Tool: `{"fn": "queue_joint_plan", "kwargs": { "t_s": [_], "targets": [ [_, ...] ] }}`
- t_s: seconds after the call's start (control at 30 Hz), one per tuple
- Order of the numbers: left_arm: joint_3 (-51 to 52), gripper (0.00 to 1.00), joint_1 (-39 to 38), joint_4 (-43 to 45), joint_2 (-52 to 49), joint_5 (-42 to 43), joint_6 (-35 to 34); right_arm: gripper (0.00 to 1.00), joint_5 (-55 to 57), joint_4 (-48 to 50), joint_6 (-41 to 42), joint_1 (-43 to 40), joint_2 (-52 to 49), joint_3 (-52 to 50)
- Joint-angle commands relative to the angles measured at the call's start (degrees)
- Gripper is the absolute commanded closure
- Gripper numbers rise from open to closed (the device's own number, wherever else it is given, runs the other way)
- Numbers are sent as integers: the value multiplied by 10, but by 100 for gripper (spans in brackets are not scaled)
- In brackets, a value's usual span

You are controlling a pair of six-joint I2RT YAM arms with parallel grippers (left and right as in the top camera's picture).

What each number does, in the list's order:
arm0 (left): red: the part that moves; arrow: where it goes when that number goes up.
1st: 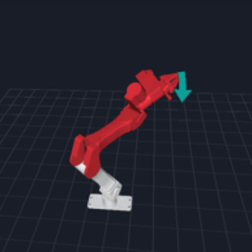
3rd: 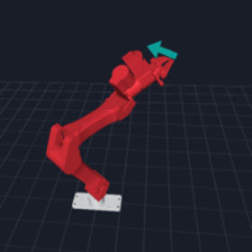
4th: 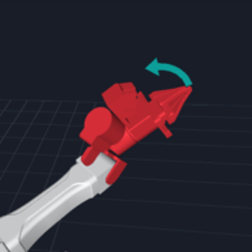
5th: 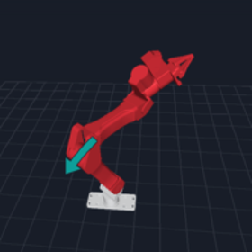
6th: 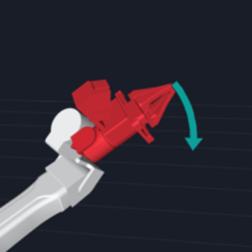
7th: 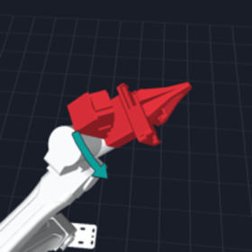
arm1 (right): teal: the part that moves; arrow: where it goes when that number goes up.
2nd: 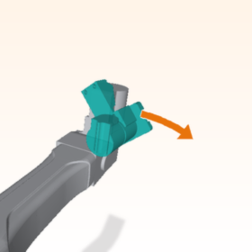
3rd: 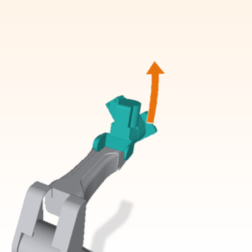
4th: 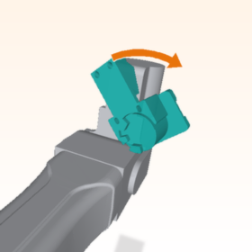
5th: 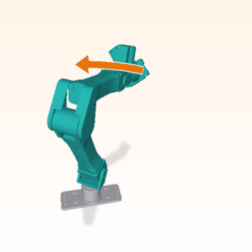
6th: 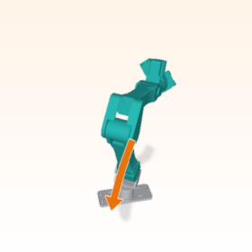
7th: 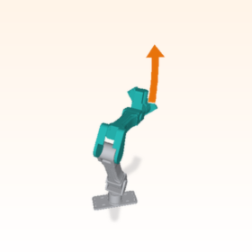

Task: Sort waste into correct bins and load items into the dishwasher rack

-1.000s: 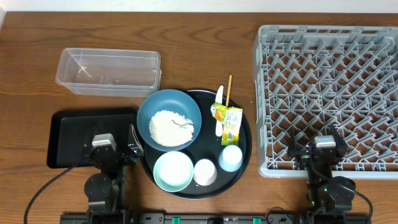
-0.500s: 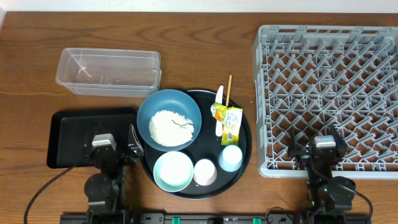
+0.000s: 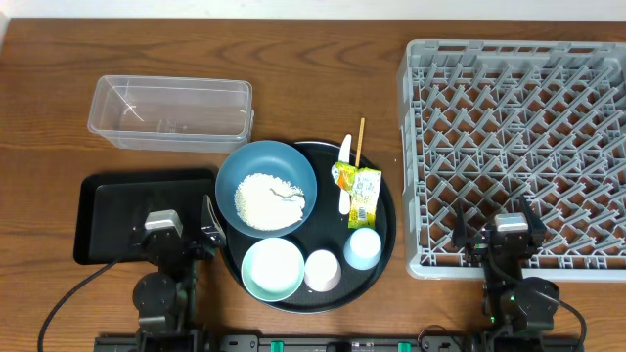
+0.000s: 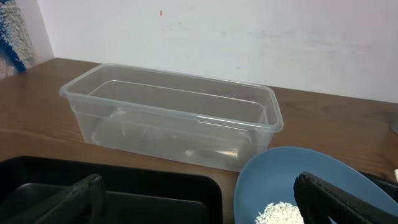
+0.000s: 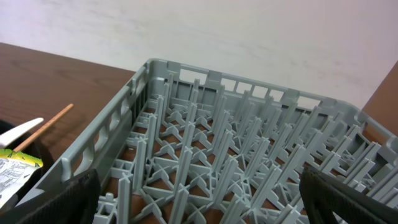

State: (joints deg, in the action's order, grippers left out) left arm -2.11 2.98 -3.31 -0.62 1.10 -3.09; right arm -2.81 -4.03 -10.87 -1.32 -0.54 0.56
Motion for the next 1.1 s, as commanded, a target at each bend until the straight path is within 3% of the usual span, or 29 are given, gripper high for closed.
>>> {"fn": "queue_joint_plan", "kwargs": {
  "t_s": [0.0,0.87,1.07],
  "targets": [
    [19,2,2,-7,0,-3,5,1,0,0,-5,5,0,-2],
    [19,2,2,-7,0,-3,4,1,-8,0,-3,5,-1,-2],
    [17,2,2,-3,0,-3,-61,1,-2,0,5,5,-1,-2]
  ]
}}
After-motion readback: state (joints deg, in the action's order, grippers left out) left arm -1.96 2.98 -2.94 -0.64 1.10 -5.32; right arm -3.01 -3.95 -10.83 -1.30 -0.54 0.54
